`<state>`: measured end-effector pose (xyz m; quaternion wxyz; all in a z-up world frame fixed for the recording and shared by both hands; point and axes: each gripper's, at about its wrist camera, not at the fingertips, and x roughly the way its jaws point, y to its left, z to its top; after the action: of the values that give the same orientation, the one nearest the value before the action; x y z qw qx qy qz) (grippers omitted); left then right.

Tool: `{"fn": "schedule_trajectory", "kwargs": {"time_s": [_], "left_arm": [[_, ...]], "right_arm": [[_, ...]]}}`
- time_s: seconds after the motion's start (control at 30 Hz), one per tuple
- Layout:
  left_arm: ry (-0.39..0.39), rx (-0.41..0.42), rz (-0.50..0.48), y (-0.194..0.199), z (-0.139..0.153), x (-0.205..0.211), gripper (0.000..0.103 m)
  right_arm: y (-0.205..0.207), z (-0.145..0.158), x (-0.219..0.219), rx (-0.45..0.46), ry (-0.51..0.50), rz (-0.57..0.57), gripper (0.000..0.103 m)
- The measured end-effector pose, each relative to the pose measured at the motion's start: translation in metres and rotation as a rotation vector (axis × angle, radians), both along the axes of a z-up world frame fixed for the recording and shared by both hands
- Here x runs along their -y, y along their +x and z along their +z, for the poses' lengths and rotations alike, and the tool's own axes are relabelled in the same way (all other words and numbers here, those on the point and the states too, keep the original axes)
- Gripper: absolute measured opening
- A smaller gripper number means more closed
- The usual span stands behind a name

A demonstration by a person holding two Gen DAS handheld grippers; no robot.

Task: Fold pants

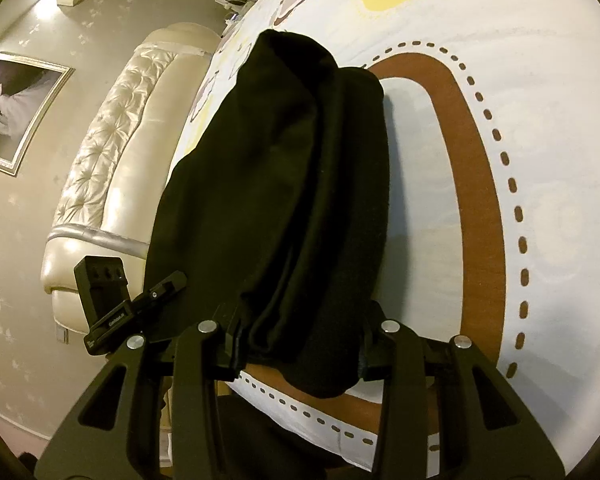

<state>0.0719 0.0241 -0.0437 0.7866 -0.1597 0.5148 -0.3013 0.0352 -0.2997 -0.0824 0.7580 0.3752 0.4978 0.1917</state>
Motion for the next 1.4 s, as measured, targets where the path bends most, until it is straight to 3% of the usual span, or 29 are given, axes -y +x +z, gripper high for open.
{"fn": "schedule_trajectory", "kwargs": {"time_s": [0.33, 0.47, 0.57, 0.67, 0.77, 0.9, 1.07, 1.2, 1.23, 1.27, 1.3, 1.33, 1.4], "left_arm": [[-0.021, 0.011, -0.008, 0.002, -0.004, -0.002, 0.045], [-0.034, 0.020, -0.018, 0.004, -0.005, -0.001, 0.051], [-0.064, 0.031, -0.035, 0.002, -0.005, -0.002, 0.059], [-0.090, 0.040, -0.035, 0.000, -0.003, -0.011, 0.073], [-0.145, 0.058, -0.037, -0.001, 0.003, -0.025, 0.076], [-0.136, 0.073, 0.026, 0.022, 0.003, -0.035, 0.080], [-0.179, 0.013, 0.052, 0.074, -0.003, -0.028, 0.080], [-0.167, -0.042, 0.037, 0.113, -0.009, -0.013, 0.081], [-0.146, -0.041, 0.034, 0.117, -0.010, -0.010, 0.081], [-0.103, -0.022, 0.034, 0.121, -0.009, -0.004, 0.073], [-0.076, -0.008, 0.021, 0.123, -0.009, 0.000, 0.056], [-0.050, -0.005, 0.017, 0.124, -0.009, 0.002, 0.054], [-0.016, 0.005, 0.018, 0.123, -0.012, 0.004, 0.045]], "right_arm": [[-0.005, -0.005, 0.004, 0.024, 0.039, -0.023, 0.038], [-0.006, -0.005, 0.006, 0.041, 0.058, -0.026, 0.041], [-0.006, -0.003, 0.008, 0.047, 0.098, -0.030, 0.048], [-0.007, 0.005, 0.011, 0.056, 0.115, -0.021, 0.061], [-0.008, 0.013, 0.022, 0.071, 0.108, -0.047, 0.072], [0.008, 0.018, 0.038, 0.086, 0.086, -0.095, 0.075], [0.056, 0.017, 0.050, 0.078, 0.117, -0.118, 0.077], [0.091, 0.012, 0.048, 0.050, 0.124, -0.104, 0.077], [0.094, 0.013, 0.047, 0.049, 0.118, -0.099, 0.073], [0.100, 0.014, 0.044, 0.046, 0.089, -0.089, 0.066], [0.105, 0.015, 0.041, 0.041, 0.041, -0.077, 0.049], [0.109, 0.015, 0.040, 0.034, 0.010, -0.068, 0.042], [0.112, 0.009, 0.045, 0.021, 0.016, -0.058, 0.035]]}}
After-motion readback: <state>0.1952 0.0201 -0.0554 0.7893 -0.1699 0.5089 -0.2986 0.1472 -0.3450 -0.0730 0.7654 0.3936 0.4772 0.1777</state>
